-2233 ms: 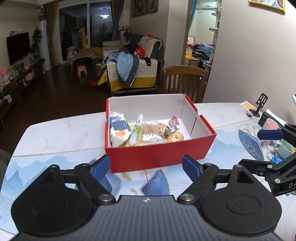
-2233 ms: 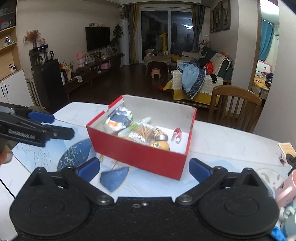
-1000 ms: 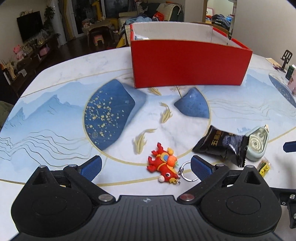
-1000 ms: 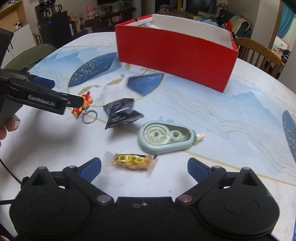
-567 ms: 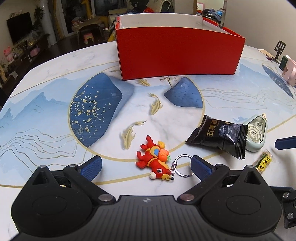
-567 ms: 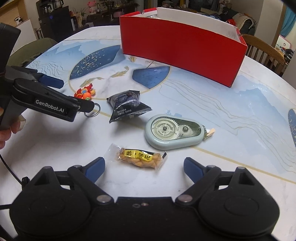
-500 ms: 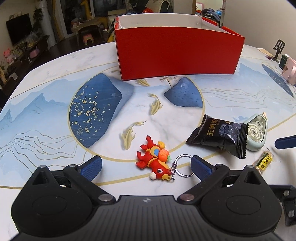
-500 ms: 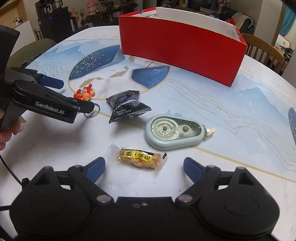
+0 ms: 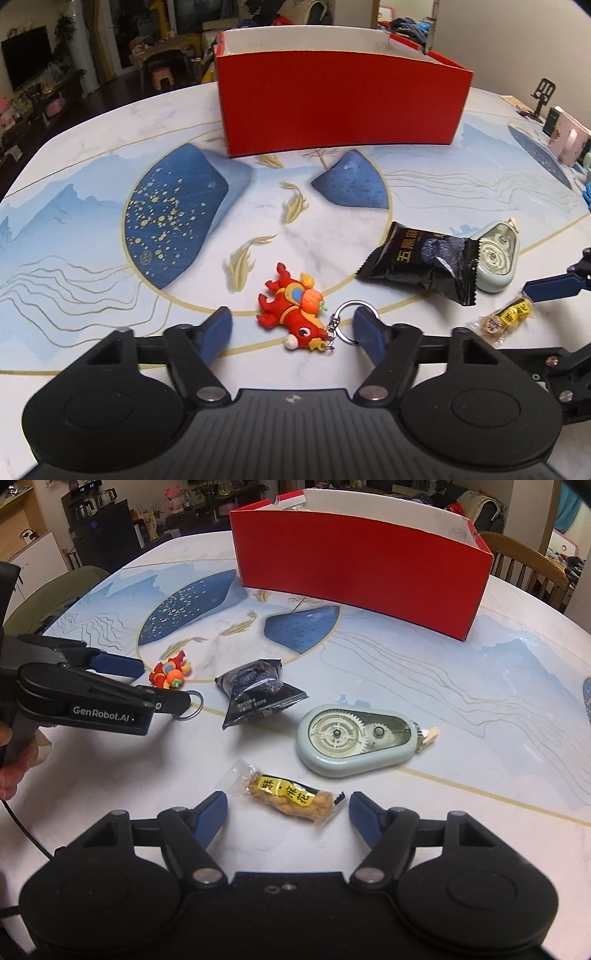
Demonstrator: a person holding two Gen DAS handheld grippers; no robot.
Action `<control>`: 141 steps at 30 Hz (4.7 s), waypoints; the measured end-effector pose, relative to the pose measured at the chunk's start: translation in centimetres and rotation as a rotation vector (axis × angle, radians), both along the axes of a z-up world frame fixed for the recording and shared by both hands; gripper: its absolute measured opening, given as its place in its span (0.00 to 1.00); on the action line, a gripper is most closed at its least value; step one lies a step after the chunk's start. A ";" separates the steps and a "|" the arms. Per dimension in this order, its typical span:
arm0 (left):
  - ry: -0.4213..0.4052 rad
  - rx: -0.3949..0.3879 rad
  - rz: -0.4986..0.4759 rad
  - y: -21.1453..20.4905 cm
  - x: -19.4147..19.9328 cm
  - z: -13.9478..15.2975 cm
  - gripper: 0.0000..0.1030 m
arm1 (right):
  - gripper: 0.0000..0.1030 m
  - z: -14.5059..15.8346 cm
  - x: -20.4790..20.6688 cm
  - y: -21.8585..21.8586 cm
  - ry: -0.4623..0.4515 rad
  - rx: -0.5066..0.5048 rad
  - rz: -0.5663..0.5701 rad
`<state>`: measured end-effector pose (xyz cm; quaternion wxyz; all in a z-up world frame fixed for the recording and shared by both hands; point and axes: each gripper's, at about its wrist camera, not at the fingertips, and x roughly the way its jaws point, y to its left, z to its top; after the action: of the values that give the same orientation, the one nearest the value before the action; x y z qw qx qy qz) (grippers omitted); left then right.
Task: Organize objects
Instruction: 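Withdraw both grippers from the box back toward the remaining items, then grasp the red dragon keychain with the left gripper while the right grasps the yellow snack stick, then lift the keychain and snack stick with both grippers over the red box, then lower both items into the box and open both grippers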
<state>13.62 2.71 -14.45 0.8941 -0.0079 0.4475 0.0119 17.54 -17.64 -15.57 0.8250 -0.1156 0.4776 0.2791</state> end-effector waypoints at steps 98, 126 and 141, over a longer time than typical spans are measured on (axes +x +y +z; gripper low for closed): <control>-0.143 -0.142 -0.112 -2.3 2.6 12.7 0.36 | 0.42 11.6 4.5 -1.4 -0.214 0.050 0.066; -0.258 0.008 -0.156 -0.5 20.3 19.4 0.36 | 0.42 15.2 17.8 2.1 -0.365 -0.001 0.023; -0.074 0.093 -0.123 0.6 27.7 11.6 0.36 | 0.42 9.1 24.9 5.1 -0.202 -0.069 0.013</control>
<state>41.28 3.28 -2.86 0.9085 0.0604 0.4128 -0.0225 42.48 -12.49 -6.51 0.8627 -0.1745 0.4008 0.2545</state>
